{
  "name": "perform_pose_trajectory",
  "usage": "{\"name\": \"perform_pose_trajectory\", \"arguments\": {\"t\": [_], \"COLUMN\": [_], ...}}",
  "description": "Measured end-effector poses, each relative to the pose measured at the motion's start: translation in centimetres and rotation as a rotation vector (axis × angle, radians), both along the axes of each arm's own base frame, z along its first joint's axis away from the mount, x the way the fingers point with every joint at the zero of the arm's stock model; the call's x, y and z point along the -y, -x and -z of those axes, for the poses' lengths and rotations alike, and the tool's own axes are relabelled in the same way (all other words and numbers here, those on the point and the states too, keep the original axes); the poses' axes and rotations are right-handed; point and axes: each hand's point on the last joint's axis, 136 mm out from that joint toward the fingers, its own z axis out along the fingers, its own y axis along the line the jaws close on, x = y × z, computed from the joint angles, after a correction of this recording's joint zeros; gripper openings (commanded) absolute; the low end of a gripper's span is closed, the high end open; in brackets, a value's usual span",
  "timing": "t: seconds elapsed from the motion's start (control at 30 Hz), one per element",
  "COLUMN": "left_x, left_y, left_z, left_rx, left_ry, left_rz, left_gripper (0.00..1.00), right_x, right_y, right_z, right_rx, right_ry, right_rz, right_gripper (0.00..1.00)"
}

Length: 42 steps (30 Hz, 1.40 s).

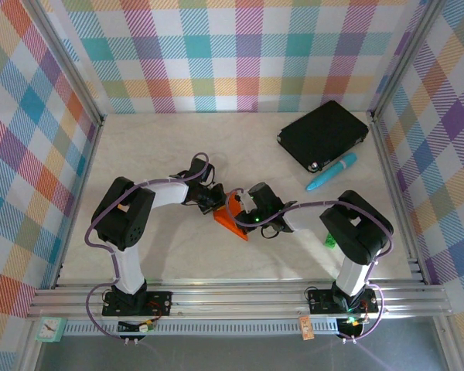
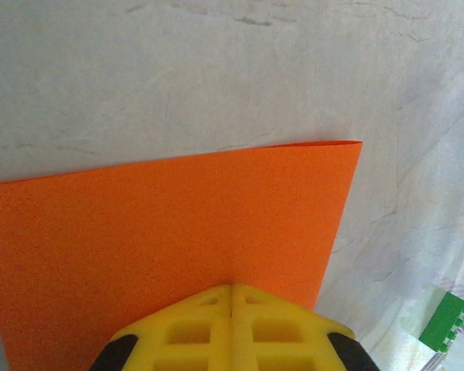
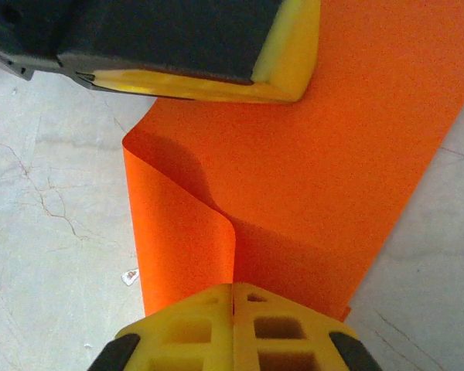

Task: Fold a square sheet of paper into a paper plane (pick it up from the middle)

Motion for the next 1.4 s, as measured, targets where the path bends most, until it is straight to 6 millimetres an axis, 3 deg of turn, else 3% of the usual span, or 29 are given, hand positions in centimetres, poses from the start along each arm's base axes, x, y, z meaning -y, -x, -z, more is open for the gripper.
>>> {"name": "perform_pose_trajectory", "arguments": {"t": [0.5, 0.73, 0.9, 1.07, 1.13, 1.3, 1.4], "left_x": [0.1, -0.3, -2.4, -3.6, -3.6, -3.5, -3.1], "left_y": [-0.1, 0.0, 0.1, 0.2, 0.9, 4.1, 5.4], "left_z": [0.0, -0.6, -4.4, -8.4, -8.1, -4.4, -3.4], "left_rx": [-0.014, -0.013, 0.056, 0.143, 0.136, 0.030, -0.005], "left_ry": [-0.011, -0.015, 0.006, 0.083, 0.106, 0.118, 0.132], "left_rz": [0.007, -0.023, -0.127, -0.218, -0.236, -0.263, -0.266], "left_gripper": [0.03, 0.12, 0.18, 0.18, 0.17, 0.11, 0.08], "right_x": [0.0, 0.0, -0.2, -0.3, -0.3, -0.3, -0.3], "right_y": [-0.2, -0.2, -0.4, -0.4, -0.5, -0.5, -0.4], "right_z": [0.3, 0.3, 0.3, 0.3, 0.3, 0.3, 0.3], "right_rx": [-0.020, -0.031, -0.058, -0.093, -0.106, -0.141, -0.163], "right_ry": [0.017, 0.022, 0.025, 0.028, 0.029, 0.034, 0.036], "right_rz": [0.013, 0.019, 0.035, 0.054, 0.062, 0.078, 0.086], "right_gripper": [0.05, 0.05, 0.05, 0.05, 0.05, 0.05, 0.04]}}
